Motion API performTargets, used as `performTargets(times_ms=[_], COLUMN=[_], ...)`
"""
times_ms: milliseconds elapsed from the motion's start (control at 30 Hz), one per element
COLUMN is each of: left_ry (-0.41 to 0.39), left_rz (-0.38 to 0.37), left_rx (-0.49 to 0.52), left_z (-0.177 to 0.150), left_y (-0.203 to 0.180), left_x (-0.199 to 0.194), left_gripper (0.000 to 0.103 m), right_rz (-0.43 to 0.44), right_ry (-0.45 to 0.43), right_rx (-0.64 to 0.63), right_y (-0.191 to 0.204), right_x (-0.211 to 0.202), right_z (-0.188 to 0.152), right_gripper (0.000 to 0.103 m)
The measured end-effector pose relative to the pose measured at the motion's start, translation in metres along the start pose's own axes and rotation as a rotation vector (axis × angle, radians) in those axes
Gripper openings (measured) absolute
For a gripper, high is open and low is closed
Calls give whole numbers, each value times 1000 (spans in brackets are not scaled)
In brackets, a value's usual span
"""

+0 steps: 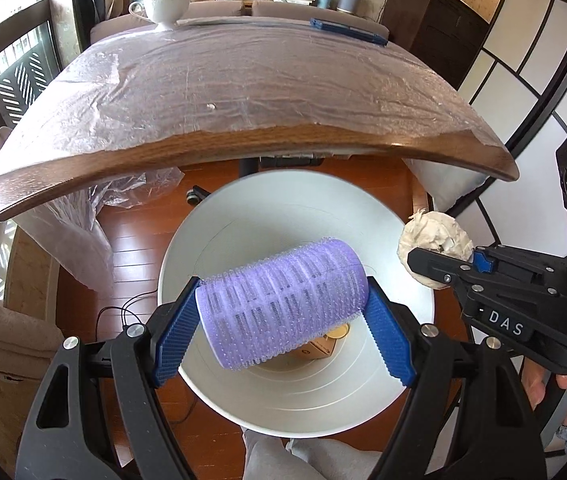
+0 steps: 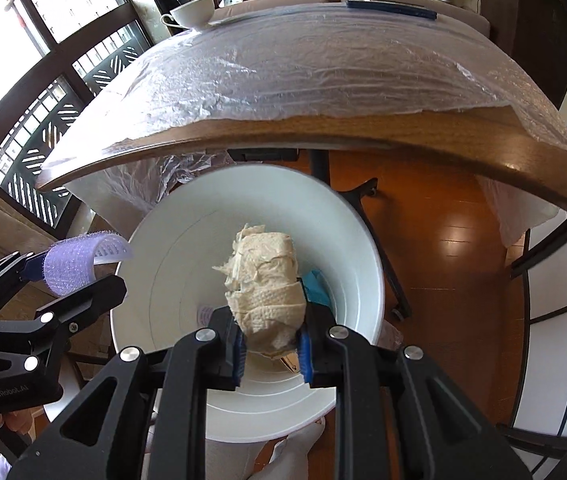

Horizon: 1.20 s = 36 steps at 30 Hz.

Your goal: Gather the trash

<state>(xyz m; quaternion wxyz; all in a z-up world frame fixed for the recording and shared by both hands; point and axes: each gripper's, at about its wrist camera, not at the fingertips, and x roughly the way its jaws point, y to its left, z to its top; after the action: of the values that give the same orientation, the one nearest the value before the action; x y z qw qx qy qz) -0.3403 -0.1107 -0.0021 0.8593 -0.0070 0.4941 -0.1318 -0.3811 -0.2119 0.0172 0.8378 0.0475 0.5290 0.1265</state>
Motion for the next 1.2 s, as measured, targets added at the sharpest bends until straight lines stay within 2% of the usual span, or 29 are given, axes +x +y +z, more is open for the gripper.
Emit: performTargets(times_ms=[300,333,367,400,433,467,633,700,733,867,1033,1200], left_ry=[36,45,51,55,56,54,59,55,50,11,-126,-211], left_rz=[2,0,4,10,17,20,27,28,28,16,39,87], left_rx=[-13,-15,-17,-19,-24,-29,-49,-55,-59,-84,-90,-86], left_z=[-1,-2,-2,-1,-2,-2,-4,-4,-4,3,33,85], left_y=[4,4,5,5,5,6,9,10,10,11,15,39], left_x=[11,12,13,14,14,14,13,10,7,-12,-49,-59], left_gripper=[80,81,81,83,90,94,95,95,95,98,101,101], right_rz=[-16,-21,-20,-16,-18,-17,-15,-8,-5,12,6,-44], right_ry=[46,49,50,44,37,33,9,-2,-7,-41,-137,-221], right_rx=[5,9,17,27,30,31,25,30,33,50,47,45], right_y=[-5,-6,-8,-9,-10,-10,-11,-13,-14,-22,-31,-43], right_x=[14,15,16,15,14,13,4,-1,-4,-21,-49,-64], right_z=[-5,-6,-7,-7,-7,-7,-4,-2,-1,5,29,77], right_gripper=[23,30,41,46,50,50,55,59,65,81,97,98])
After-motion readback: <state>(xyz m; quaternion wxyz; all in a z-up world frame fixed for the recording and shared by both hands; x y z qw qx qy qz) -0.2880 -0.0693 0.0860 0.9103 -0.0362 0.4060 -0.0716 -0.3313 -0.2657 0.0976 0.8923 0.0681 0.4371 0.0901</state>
